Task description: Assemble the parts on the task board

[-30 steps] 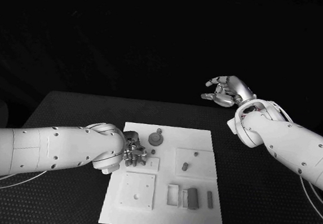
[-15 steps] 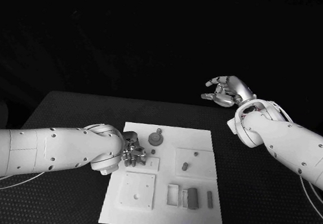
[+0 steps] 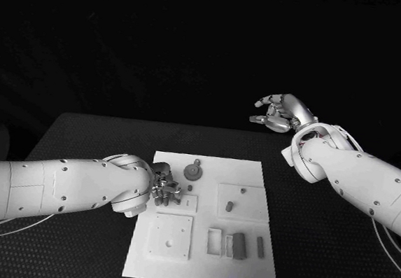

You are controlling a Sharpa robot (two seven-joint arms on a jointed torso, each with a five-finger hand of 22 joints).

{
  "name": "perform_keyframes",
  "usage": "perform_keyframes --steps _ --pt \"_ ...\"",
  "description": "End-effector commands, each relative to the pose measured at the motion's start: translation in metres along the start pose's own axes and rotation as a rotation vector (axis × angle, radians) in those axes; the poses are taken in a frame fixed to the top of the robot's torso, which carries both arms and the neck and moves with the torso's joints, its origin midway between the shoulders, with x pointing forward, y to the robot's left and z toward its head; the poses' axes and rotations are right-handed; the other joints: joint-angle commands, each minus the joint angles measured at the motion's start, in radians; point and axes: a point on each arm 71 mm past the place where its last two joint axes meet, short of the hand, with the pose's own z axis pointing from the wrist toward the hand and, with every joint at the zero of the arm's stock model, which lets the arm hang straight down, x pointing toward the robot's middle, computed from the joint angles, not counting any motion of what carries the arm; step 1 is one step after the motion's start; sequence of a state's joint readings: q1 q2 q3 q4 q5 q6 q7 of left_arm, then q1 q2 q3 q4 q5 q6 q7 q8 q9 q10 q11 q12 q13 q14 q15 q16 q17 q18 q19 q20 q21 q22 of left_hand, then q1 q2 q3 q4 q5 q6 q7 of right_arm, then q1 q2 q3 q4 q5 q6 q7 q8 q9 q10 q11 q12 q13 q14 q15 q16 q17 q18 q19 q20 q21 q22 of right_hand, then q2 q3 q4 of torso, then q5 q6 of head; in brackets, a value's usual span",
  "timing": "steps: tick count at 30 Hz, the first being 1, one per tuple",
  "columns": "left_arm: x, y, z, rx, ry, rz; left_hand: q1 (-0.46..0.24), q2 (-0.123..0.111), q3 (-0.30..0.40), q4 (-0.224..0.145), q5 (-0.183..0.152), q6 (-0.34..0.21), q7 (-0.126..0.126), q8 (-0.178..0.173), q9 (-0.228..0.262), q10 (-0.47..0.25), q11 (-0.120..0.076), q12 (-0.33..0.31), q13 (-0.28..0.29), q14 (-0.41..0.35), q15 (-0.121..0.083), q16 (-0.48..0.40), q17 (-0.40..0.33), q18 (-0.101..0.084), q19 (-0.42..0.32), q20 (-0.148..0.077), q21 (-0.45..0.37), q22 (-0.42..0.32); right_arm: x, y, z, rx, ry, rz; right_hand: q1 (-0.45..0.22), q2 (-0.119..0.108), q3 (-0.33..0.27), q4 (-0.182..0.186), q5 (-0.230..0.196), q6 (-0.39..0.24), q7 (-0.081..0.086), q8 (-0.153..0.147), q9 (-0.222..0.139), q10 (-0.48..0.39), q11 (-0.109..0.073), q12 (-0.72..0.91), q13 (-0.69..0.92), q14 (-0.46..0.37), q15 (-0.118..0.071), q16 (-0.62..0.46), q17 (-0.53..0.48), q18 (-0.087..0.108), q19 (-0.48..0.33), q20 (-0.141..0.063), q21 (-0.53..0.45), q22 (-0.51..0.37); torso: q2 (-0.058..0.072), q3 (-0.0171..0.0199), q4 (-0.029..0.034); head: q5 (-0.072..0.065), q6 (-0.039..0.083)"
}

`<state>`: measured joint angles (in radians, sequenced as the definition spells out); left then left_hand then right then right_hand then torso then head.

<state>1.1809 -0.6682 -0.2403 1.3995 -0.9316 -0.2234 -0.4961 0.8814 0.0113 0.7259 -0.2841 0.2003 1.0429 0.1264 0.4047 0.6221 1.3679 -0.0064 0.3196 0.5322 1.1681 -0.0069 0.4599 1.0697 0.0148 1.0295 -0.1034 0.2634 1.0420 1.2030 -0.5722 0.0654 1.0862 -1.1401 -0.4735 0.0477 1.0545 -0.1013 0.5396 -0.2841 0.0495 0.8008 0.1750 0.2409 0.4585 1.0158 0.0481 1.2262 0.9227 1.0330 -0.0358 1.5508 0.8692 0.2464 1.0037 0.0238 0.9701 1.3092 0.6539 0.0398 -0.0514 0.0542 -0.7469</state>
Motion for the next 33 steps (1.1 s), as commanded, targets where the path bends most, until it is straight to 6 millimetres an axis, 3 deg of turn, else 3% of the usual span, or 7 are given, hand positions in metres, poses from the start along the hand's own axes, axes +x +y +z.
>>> perform_keyframes --steps 1,33 --pt "0.0007 -0.0023 0.0001 0.019 -0.001 -0.005 0.010 0.000 0.005 0.001 0.004 0.075 -0.071 0.002 0.000 -0.003 -0.007 0.006 0.002 -0.002 -0.002 0.004 -0.001 -0.011 -0.001 -0.004 -0.002 0.002 0.0009 0.0009 -0.0002 -0.010 0.010 0.000 -0.007 0.002 -0.006 0.000 0.001 0.004 0.006 0.002 -0.001 -0.096 0.021 -0.003 -0.002 -0.006 -0.001 -0.005 -0.001 0.015 -0.003 0.003 -0.005 0.006 0.000 0.0001 0.0000 0.000 0.000" --pt "0.0052 -0.0010 0.0011 -0.008 0.048 0.027 0.010 0.000 0.005 0.003 0.004 0.075 -0.071 0.000 0.002 -0.003 -0.007 0.006 0.002 -0.002 -0.001 0.006 -0.004 -0.011 0.000 -0.004 -0.003 0.004 0.0014 0.0001 -0.0007 -0.007 0.015 0.001 -0.010 0.003 -0.007 0.000 0.001 0.004 0.006 0.003 -0.002 -0.096 0.021 -0.002 -0.004 -0.006 -0.001 -0.004 -0.002 0.015 -0.003 0.003 -0.005 0.006 0.000 0.0004 -0.0006 0.002 -0.004"
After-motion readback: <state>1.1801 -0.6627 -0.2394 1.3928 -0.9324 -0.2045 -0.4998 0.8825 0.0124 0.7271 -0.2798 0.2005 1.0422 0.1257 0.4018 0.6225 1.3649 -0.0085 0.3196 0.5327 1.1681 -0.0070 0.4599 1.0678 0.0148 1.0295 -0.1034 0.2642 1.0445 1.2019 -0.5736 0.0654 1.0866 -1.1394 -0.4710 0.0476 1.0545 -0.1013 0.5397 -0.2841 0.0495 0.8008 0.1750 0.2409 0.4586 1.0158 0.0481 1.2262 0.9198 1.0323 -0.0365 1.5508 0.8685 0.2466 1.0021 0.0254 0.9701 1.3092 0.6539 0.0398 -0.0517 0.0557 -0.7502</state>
